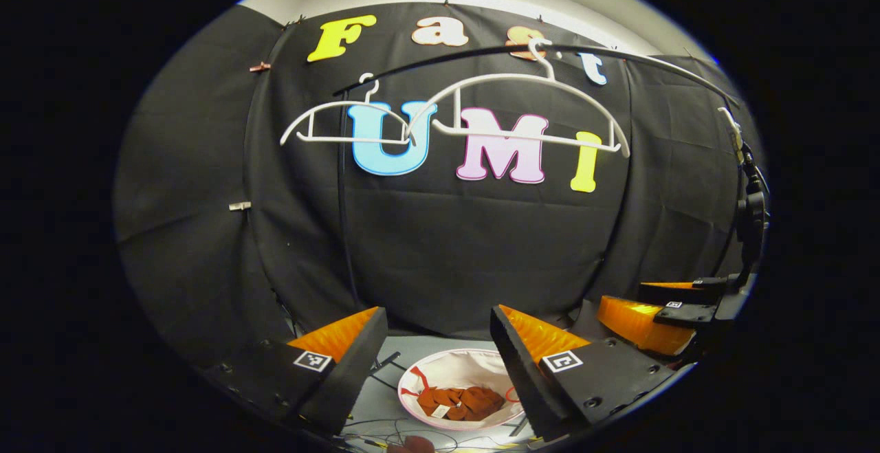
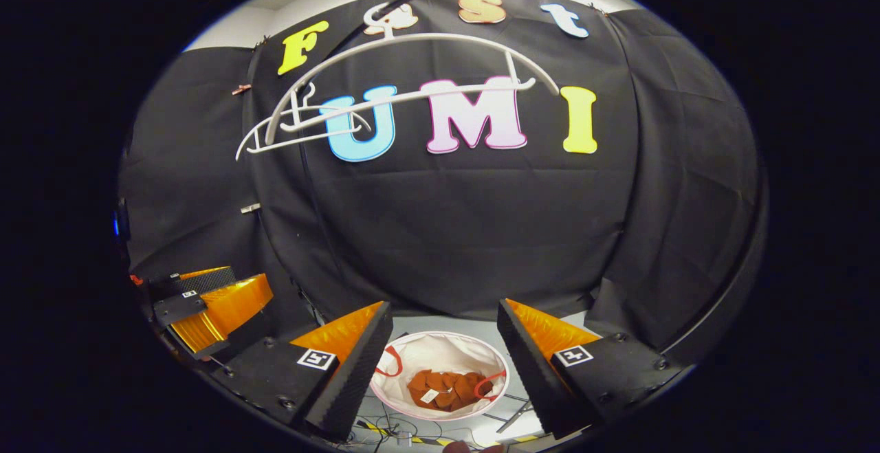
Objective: Grasp the clothes on the hanger with both hands and then place them into the laundry hamper below.
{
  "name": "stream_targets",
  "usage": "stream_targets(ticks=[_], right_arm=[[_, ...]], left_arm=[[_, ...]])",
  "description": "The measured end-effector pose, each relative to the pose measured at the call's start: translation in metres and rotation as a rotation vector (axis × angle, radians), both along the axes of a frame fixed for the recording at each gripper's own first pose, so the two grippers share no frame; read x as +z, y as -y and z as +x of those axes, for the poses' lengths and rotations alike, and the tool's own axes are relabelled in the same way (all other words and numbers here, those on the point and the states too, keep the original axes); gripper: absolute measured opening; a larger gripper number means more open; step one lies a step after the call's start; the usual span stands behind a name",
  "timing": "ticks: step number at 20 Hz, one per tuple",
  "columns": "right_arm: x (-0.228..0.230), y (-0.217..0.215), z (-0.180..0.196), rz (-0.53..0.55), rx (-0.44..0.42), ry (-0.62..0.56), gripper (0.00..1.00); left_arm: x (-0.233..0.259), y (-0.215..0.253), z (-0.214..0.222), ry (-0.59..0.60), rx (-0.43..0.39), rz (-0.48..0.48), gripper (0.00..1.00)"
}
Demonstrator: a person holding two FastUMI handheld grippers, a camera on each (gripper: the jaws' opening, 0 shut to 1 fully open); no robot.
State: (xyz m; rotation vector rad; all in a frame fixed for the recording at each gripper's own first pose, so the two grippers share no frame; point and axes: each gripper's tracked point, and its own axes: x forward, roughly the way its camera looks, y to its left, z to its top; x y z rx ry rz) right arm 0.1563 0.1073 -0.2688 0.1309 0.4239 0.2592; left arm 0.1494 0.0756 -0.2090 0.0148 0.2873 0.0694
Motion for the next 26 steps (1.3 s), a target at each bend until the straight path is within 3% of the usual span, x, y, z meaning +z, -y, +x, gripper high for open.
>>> stream_targets(ticks=[12,19,21,22,26], right_arm=[[0.137,0.011,-0.062,0.03,-0.096,0.249,1.0],[0.213,0.029,-0.087,-0.008,-0.131,0.385,1.0],[0.232,0.035,-0.095,-0.002,-0.146,0.423,0.94],[0.242,0.039,-0.098,0.0,-0.151,0.444,1.0],[0.273,0.051,-0.116,-0.013,-0.169,0.514,0.98]], left_arm=[[0.114,-0.002,-0.078,0.182,-0.036,0.045,0.95],[0.166,0.007,-0.107,0.256,-0.048,0.05,0.95],[0.183,0.009,-0.114,0.287,-0.043,0.064,0.92],[0.189,0.011,-0.118,0.301,-0.039,0.07,0.92],[0.203,0.019,-0.133,0.325,-0.028,0.082,0.95]])
